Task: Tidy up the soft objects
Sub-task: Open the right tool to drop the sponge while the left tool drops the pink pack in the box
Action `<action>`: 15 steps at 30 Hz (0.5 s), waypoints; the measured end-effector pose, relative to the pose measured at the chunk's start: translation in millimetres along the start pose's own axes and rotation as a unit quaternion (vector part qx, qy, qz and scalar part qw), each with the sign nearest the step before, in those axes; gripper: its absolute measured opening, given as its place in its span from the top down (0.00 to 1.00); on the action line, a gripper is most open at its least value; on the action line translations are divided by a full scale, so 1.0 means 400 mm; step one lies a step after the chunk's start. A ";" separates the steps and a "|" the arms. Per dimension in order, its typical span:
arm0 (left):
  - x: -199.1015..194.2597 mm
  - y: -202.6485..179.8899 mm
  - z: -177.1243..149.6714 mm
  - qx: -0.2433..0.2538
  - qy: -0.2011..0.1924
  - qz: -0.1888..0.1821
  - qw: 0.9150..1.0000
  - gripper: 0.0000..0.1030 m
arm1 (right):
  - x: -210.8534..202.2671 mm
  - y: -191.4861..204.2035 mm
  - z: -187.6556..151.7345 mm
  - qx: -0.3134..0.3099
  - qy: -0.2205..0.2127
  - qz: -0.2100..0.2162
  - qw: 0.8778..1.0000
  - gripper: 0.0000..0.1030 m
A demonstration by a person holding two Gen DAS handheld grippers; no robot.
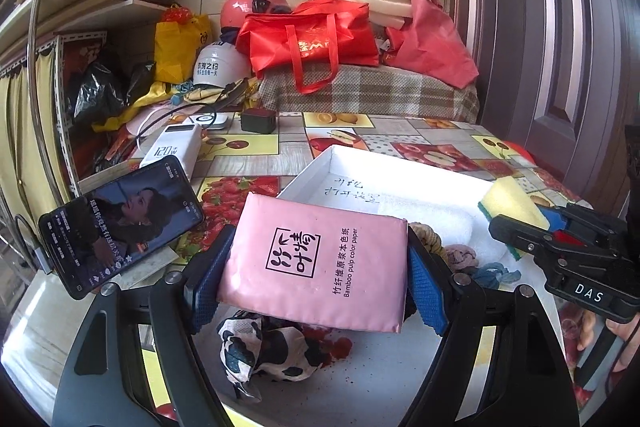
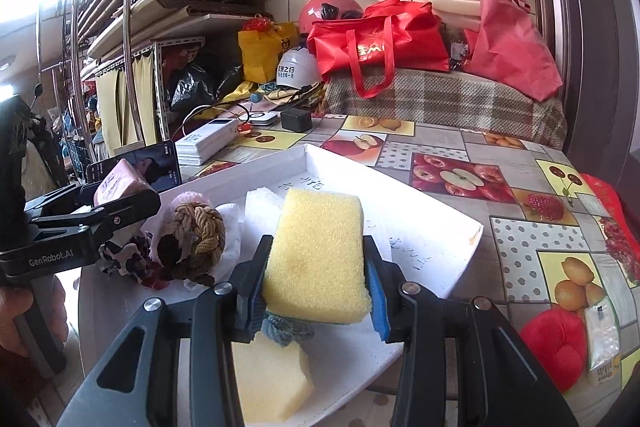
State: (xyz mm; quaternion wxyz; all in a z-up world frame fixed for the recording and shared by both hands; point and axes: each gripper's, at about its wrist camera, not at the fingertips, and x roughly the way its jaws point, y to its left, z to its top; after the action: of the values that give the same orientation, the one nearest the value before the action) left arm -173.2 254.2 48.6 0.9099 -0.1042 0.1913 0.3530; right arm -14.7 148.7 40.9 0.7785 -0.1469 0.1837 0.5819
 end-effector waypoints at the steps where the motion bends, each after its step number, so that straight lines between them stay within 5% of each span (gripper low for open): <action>1: -0.002 -0.013 0.001 0.013 -0.004 0.004 1.000 0.23 | 0.001 0.004 0.001 -0.005 0.002 0.001 1.000 0.59; 5: -0.008 -0.035 -0.001 0.041 -0.013 0.017 0.999 0.20 | 0.005 0.015 0.003 -0.018 0.005 -0.004 1.000 0.57; 7: -0.007 -0.033 -0.001 0.039 -0.015 0.026 0.999 0.13 | 0.007 0.015 0.003 -0.018 0.007 -0.006 1.000 0.49; 8: -0.007 -0.031 -0.001 0.038 -0.016 0.025 0.999 0.00 | 0.006 0.014 0.003 -0.017 0.007 -0.009 1.000 0.32; 9: -0.009 -0.030 -0.001 0.036 -0.017 0.022 0.999 0.00 | 0.007 0.012 0.003 -0.016 0.006 -0.012 1.000 0.13; 12: -0.013 -0.030 -0.001 0.037 -0.020 0.021 0.999 0.00 | -0.002 0.011 0.003 -0.017 -0.003 -0.017 1.000 0.00; 15: -0.018 -0.034 -0.002 0.038 -0.026 0.024 0.999 0.00 | -0.011 0.015 0.003 -0.021 -0.015 -0.022 0.999 0.00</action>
State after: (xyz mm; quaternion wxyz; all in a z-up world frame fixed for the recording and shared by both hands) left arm -169.1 239.7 51.8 0.9091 -0.0555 0.1832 0.3700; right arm -21.6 147.1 43.7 0.7903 -0.1588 0.1565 0.5707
